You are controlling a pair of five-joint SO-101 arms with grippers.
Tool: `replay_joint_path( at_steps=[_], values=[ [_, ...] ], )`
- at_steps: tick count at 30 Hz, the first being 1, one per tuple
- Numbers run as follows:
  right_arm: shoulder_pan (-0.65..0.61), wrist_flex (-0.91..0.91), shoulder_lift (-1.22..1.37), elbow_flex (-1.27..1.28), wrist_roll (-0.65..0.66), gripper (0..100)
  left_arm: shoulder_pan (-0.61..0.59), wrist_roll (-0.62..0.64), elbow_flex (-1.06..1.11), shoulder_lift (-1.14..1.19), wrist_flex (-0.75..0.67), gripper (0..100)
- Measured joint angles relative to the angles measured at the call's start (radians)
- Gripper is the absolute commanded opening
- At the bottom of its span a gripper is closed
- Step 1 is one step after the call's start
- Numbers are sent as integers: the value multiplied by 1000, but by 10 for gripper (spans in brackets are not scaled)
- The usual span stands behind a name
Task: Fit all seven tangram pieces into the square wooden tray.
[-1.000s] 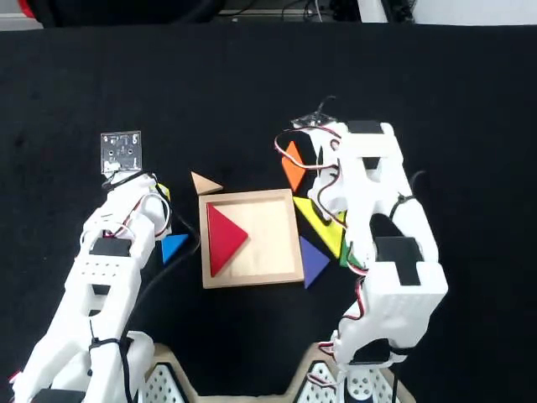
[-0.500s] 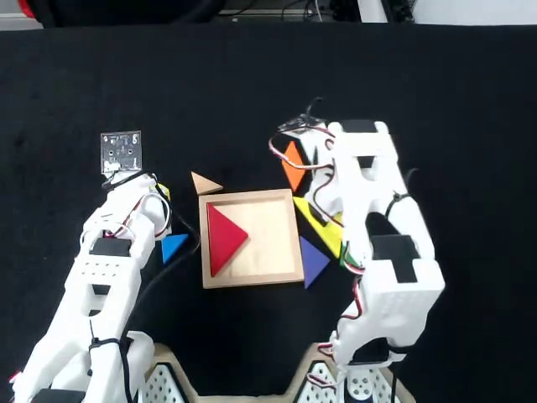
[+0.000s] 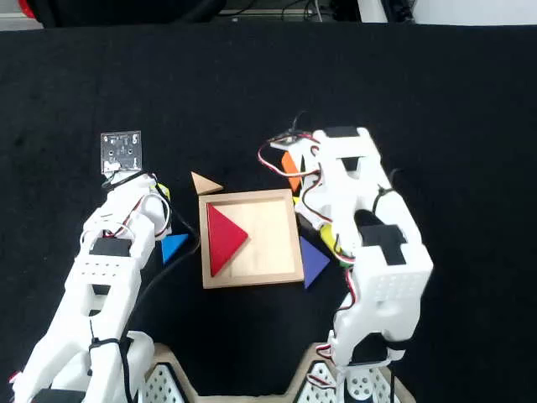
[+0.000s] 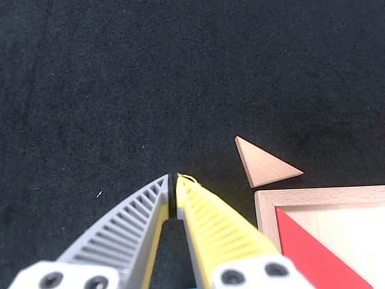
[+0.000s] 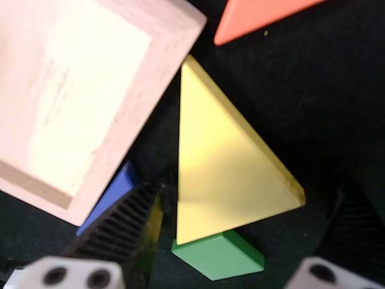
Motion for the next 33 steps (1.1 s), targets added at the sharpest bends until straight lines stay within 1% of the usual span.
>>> replay_joint_path(
  at_steps=[10, 16, 33],
  values=[
    [-2, 3, 48, -48, 6, 384, 0, 0, 0, 0, 0, 40],
    [6, 3, 46, -54, 25, 278, 0, 0, 0, 0, 0, 40],
    [11, 2, 46, -78, 31, 282, 0, 0, 0, 0, 0, 40]
  ],
)
